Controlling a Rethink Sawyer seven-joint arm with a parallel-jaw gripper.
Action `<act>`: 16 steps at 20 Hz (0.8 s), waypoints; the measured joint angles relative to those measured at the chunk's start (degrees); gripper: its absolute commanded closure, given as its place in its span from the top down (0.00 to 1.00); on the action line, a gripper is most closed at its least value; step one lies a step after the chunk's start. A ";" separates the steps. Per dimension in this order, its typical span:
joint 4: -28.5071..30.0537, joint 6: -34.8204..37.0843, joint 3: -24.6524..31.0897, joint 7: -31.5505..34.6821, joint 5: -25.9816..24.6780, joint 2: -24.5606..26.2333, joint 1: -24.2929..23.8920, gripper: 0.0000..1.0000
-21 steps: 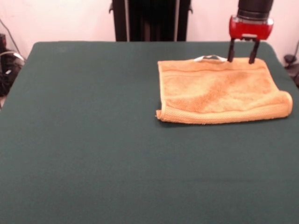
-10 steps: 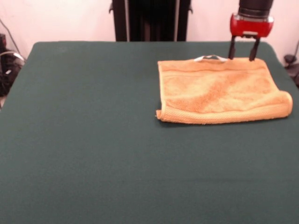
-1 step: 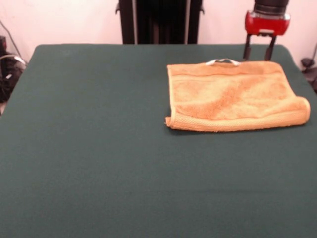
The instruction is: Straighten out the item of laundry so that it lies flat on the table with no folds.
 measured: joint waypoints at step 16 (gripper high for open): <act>4.67 -1.42 -1.43 0.00 2.06 -0.74 5.69 1.00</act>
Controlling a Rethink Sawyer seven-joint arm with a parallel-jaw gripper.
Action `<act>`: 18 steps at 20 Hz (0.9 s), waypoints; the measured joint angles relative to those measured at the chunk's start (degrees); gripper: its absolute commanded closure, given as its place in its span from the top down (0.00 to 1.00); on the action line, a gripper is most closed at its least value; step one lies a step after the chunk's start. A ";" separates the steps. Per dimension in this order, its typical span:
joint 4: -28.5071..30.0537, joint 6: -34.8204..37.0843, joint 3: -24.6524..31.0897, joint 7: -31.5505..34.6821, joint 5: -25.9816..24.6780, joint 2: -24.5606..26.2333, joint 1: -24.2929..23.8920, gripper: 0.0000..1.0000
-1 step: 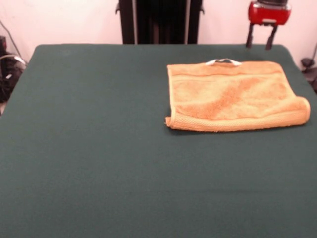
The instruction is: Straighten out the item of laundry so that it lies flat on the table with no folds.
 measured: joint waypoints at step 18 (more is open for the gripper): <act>4.76 -0.01 -3.49 0.01 2.97 -4.00 2.07 1.00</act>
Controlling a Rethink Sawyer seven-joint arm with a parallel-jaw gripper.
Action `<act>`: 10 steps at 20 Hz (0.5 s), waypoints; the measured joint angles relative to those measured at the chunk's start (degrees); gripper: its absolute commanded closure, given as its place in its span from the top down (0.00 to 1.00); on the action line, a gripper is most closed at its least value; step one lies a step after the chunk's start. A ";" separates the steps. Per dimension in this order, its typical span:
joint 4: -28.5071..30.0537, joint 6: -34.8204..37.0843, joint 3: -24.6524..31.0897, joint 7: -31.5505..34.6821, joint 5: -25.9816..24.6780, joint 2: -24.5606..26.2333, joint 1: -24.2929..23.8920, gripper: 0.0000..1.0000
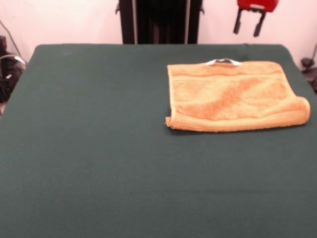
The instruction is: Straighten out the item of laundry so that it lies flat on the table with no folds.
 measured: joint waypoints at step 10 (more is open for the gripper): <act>0.03 0.00 -0.19 0.04 2.85 -0.83 1.47 1.00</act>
